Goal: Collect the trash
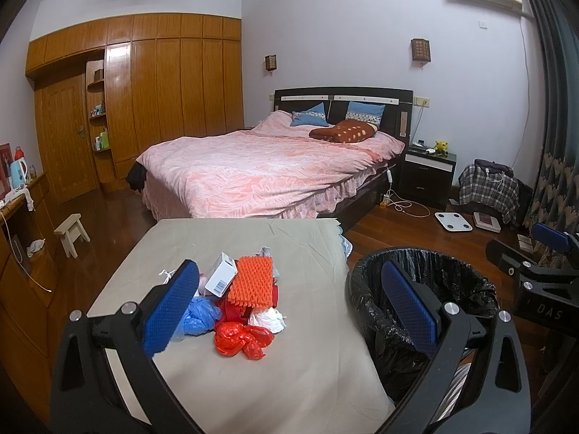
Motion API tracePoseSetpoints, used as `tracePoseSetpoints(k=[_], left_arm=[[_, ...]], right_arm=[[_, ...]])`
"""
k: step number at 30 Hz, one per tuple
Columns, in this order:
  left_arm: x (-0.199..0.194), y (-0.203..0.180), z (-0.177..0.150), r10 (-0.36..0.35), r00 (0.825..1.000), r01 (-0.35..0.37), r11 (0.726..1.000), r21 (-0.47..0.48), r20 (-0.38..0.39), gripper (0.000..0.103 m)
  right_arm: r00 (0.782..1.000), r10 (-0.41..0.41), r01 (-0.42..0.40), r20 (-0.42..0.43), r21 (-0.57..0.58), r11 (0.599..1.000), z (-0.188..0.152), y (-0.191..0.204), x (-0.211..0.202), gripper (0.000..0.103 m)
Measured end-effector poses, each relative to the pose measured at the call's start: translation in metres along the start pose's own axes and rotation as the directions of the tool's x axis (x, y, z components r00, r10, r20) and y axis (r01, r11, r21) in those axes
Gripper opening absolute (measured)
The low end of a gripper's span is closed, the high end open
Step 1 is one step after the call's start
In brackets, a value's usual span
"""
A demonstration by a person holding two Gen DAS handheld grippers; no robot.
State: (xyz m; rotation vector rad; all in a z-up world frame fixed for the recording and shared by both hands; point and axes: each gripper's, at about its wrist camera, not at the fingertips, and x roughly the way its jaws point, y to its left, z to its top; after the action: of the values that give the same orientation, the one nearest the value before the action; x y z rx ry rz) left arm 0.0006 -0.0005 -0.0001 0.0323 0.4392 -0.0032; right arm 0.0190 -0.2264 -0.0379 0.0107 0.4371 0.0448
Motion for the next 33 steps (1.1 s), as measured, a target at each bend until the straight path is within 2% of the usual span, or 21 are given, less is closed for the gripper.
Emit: tracePoseSetpoints(k=[33], left_arm=[[0.0051,0.0013,-0.0055,0.001,1.0,-0.001,1.0,0.002,-0.004,0.098]], right_arm=[[1.0,0.005,-0.005,-0.008,0.004,1.0,-0.0023,-0.0006,0.0006,0.097]])
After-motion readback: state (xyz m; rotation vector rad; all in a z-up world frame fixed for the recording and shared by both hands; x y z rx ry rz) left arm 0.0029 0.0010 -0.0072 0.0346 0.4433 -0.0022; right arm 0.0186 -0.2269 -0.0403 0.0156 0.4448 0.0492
